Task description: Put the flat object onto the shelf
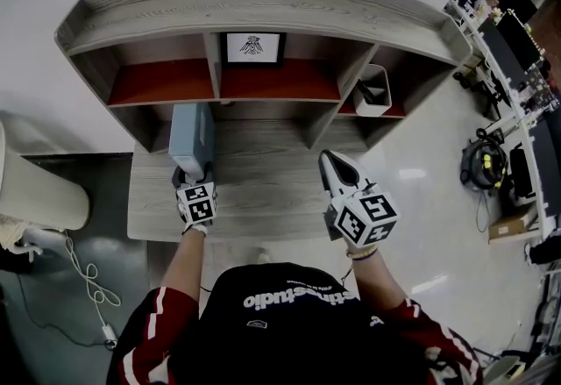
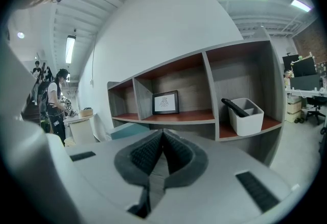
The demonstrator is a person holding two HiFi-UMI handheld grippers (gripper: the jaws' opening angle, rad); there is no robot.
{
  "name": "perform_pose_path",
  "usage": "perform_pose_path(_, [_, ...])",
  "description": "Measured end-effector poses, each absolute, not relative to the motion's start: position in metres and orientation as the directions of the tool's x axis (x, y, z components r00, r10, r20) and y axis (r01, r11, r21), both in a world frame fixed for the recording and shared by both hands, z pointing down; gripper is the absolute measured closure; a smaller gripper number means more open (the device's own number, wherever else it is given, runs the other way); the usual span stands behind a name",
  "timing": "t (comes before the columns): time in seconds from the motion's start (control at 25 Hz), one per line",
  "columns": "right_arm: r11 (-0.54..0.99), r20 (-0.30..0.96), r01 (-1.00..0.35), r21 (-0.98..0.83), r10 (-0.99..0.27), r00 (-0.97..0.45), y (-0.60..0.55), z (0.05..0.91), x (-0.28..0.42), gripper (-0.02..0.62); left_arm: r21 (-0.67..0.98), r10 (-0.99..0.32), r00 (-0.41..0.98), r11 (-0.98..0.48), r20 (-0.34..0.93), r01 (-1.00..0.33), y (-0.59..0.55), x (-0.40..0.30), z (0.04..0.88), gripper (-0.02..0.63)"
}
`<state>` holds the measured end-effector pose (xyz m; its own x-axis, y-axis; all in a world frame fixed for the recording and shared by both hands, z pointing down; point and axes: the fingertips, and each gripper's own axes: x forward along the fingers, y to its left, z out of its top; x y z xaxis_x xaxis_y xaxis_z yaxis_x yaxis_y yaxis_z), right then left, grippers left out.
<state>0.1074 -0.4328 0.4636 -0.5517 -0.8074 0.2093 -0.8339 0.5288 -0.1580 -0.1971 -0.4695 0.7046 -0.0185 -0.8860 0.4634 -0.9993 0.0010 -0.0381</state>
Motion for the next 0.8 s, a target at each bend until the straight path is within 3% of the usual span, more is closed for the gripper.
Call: perform_pose_path(0.8, [0.509,0.171,-0.847,-0.154,-0.831,-0.530,-0.372,0.439,0.081,0.591,-0.021,-0.917,0.054,-0.068,0.396,-0.997,-0.391,-0.203,0.655,0.301])
